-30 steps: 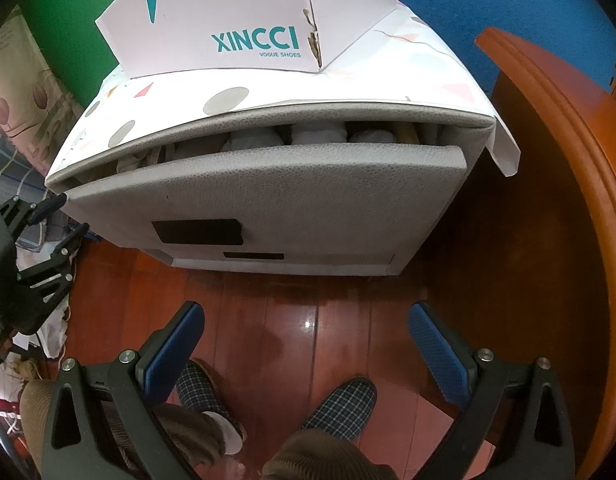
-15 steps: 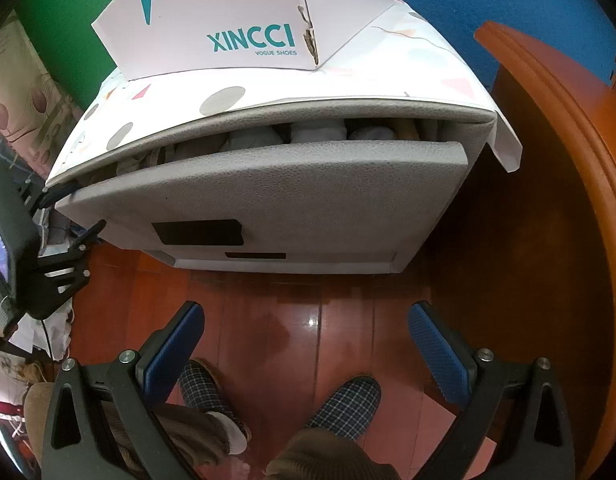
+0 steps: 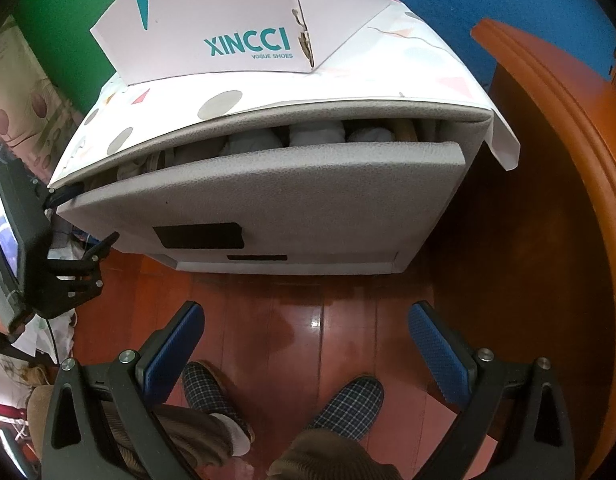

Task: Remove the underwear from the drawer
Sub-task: 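Hook the drawer front with the left gripper and pull the drawer open, then move the left gripper over the beige underwear while the right gripper approaches the white rolled sock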

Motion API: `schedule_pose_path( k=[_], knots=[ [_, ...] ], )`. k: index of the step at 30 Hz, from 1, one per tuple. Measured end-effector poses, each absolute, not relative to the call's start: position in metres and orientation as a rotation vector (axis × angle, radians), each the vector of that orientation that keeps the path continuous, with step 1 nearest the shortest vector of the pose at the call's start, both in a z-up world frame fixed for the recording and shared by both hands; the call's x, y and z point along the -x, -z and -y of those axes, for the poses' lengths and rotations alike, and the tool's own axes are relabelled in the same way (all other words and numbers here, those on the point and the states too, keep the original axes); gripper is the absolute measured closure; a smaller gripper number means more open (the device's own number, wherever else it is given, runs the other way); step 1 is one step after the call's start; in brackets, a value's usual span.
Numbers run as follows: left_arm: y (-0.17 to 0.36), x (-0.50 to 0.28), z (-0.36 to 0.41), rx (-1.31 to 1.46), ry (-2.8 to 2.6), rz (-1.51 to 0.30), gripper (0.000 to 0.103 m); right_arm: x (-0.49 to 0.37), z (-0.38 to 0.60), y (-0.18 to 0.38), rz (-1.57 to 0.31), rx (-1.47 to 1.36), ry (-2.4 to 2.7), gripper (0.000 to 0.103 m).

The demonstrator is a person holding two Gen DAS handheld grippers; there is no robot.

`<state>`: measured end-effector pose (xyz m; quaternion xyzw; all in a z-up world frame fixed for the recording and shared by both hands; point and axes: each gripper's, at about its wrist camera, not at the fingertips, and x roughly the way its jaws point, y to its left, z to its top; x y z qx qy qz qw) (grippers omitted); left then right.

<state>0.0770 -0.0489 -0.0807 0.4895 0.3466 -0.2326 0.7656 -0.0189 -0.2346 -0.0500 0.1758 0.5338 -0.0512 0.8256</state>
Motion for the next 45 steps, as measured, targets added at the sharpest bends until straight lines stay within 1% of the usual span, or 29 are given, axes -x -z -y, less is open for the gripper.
schedule_pose_path(
  k=[16, 26, 34, 41, 45],
  knots=[
    [0.076, -0.048, 0.037, -1.059, 0.553, -0.818, 0.027, 0.024, 0.241, 0.045, -1.099, -0.389, 0.112, 0.002],
    [0.074, -0.020, 0.025, -1.068, 0.567, -0.866, 0.027, 0.046, 0.249, 0.033, -1.046, -0.438, 0.126, 0.001],
    [0.071, -0.006, 0.020, -1.056, 0.580, -0.897, 0.027, 0.070, 0.244, 0.021, -1.001, -0.412, 0.123, 0.001],
    [0.069, 0.007, 0.016, -1.045, 0.595, -0.932, 0.027, 0.075, 0.243, 0.013, -0.951, -0.390, 0.147, 0.001],
    [0.070, 0.012, 0.015, -1.057, 0.603, -0.947, 0.027, 0.072, 0.244, 0.014, -0.952, -0.396, 0.146, 0.001]
  ],
)
